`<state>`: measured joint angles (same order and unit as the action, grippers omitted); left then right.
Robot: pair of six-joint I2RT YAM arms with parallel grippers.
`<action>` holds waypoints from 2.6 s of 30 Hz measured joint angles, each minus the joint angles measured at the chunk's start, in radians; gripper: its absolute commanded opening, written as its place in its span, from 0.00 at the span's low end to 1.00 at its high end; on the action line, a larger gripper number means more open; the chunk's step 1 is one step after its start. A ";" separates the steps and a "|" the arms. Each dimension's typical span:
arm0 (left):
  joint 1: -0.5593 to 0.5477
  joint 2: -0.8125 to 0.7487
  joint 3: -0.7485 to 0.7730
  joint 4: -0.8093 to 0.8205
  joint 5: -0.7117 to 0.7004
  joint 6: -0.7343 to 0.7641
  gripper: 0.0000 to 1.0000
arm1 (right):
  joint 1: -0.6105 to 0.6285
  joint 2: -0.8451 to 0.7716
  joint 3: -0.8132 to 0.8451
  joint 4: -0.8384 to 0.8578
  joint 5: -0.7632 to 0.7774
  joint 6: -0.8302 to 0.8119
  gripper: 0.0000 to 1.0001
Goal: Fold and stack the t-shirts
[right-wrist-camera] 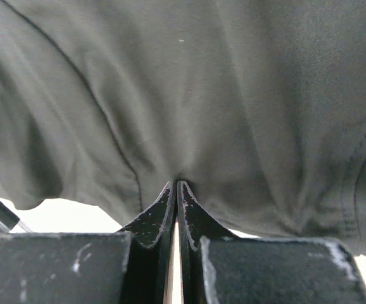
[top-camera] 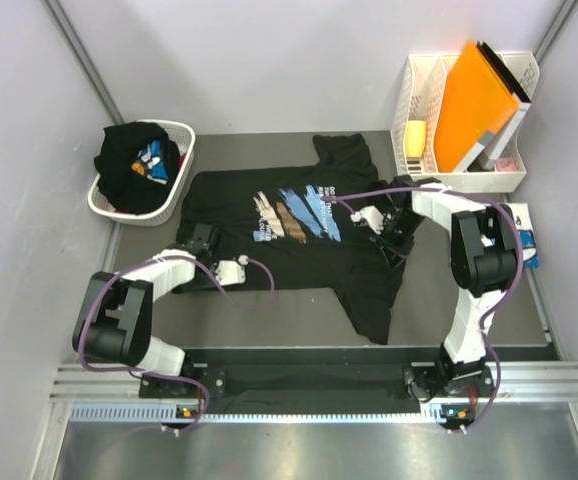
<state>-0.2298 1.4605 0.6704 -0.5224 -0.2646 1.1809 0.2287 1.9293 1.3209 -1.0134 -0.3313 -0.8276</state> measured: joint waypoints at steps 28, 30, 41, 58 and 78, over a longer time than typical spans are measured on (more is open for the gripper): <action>0.103 -0.006 0.008 -0.045 0.002 0.033 0.00 | 0.006 -0.034 -0.056 0.010 0.087 -0.019 0.00; 0.104 -0.014 0.008 -0.061 0.011 0.026 0.00 | 0.010 -0.034 -0.056 -0.005 0.104 -0.026 0.00; 0.105 -0.074 0.008 -0.121 0.032 0.017 0.24 | 0.011 -0.034 -0.057 -0.027 0.158 -0.036 0.00; 0.108 -0.108 0.228 -0.218 0.019 0.031 0.22 | 0.011 -0.113 -0.130 -0.004 0.180 -0.036 0.03; 0.097 -0.188 0.222 -0.237 0.208 0.064 0.18 | 0.023 -0.240 0.011 -0.094 0.098 -0.106 0.41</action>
<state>-0.1326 1.2728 0.8921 -0.7589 -0.0566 1.2449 0.2520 1.6894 1.3319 -1.1076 -0.2329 -0.9333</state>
